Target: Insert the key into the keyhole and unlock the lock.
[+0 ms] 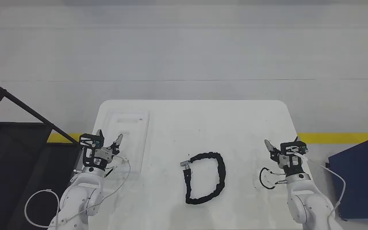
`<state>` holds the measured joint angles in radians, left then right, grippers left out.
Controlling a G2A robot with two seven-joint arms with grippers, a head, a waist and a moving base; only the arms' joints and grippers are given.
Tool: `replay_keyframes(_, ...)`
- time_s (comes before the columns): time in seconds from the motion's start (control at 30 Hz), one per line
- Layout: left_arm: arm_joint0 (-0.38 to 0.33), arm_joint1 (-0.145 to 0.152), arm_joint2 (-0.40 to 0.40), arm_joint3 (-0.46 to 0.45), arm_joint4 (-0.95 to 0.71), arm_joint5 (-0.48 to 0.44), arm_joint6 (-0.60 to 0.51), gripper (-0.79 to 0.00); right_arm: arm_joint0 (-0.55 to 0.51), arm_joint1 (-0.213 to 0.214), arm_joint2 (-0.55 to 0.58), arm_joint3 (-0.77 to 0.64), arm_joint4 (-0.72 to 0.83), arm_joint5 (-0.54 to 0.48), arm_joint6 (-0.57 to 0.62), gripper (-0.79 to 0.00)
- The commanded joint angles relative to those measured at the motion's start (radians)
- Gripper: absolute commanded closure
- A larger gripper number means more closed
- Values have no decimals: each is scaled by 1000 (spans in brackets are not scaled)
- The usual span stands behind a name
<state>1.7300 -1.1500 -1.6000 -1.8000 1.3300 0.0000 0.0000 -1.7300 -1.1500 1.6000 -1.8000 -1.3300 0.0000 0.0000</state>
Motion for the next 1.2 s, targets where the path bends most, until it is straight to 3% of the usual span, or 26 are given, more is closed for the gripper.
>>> replay_keyframes(0.0,0,0,0,0,0,0,0,-533,0,0,0,0,0,0,0,-701)
replay_keyframes(0.53,0,0,0,0,0,0,0,-536,0,0,0,0,0,0,0,-701)
replay_keyframes(0.57,-1,0,1,-2,0,-3,0,-785,0,0,0,0,0,0,0,-785)
replay_keyframes(0.7,6,7,-30,-44,69,-41,-47,-785,0,0,0,0,0,0,0,-785)
replay_keyframes(1.0,59,22,-115,-244,161,-161,-257,-785,0,0,0,0,0,0,0,-785)
replay_keyframes(1.17,69,26,-132,-294,219,-206,-348,-785,0,0,0,0,0,0,0,-785)
